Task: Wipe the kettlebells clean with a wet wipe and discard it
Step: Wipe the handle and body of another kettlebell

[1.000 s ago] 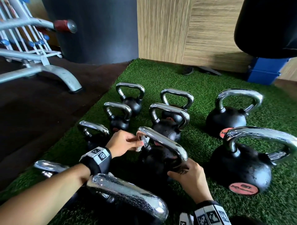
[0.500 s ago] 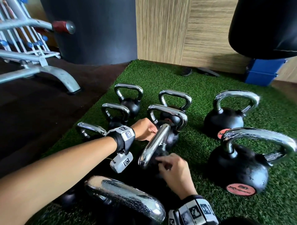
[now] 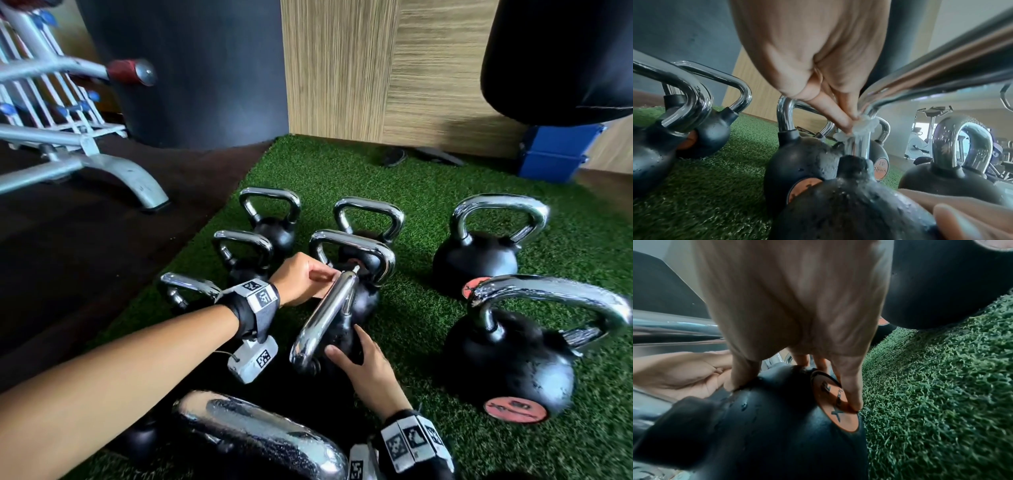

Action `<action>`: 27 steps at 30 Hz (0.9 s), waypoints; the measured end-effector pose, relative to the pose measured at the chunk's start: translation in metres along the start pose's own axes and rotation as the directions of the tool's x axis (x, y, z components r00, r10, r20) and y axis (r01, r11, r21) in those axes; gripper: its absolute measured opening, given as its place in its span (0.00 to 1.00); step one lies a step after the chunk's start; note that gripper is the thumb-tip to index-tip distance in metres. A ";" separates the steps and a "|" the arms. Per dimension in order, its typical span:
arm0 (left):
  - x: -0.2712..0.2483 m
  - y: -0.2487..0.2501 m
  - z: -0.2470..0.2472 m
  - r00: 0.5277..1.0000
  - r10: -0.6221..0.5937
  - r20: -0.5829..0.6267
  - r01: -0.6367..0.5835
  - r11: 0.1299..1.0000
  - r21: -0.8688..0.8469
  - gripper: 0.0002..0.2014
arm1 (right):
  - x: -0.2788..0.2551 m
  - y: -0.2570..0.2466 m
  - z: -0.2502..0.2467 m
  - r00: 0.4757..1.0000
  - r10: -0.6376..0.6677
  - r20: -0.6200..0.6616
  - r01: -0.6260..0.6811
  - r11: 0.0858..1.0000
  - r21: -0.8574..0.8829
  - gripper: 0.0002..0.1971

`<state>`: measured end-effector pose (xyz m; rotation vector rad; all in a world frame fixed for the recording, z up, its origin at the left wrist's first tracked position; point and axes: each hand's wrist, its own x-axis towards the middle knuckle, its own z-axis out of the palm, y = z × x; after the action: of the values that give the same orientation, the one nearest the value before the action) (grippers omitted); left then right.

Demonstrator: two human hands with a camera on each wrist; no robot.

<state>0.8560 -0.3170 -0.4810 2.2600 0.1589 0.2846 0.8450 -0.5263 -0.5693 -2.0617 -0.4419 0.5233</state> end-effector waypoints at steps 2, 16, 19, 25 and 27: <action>0.001 0.001 -0.001 1.000 -0.006 0.026 0.007 1.000 -0.030 0.11 | -0.001 0.000 0.002 1.000 -0.014 -0.010 0.014 1.000 0.013 0.53; -0.018 0.031 -0.044 0.931 -0.061 0.360 0.212 0.894 -0.395 0.13 | -0.002 0.000 0.000 0.999 -0.022 -0.037 0.023 1.000 0.020 0.49; -0.024 0.034 -0.055 0.890 -0.112 0.443 0.273 0.907 -0.319 0.10 | -0.003 -0.001 0.000 0.999 -0.024 -0.036 0.025 0.999 0.020 0.48; -0.035 0.037 -0.069 0.815 -0.160 0.557 0.341 0.910 -0.236 0.08 | -0.003 -0.003 0.000 0.999 -0.026 -0.037 0.027 0.999 0.023 0.48; -0.041 0.037 -0.069 0.790 -0.166 0.590 0.353 0.910 -0.216 0.07 | -0.003 -0.002 0.000 0.999 -0.029 -0.037 0.030 0.999 0.027 0.47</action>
<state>0.7995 -0.2983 -0.4155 1.8742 0.1043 -0.4835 0.8420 -0.5269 -0.5670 -2.0323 -0.4411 0.4710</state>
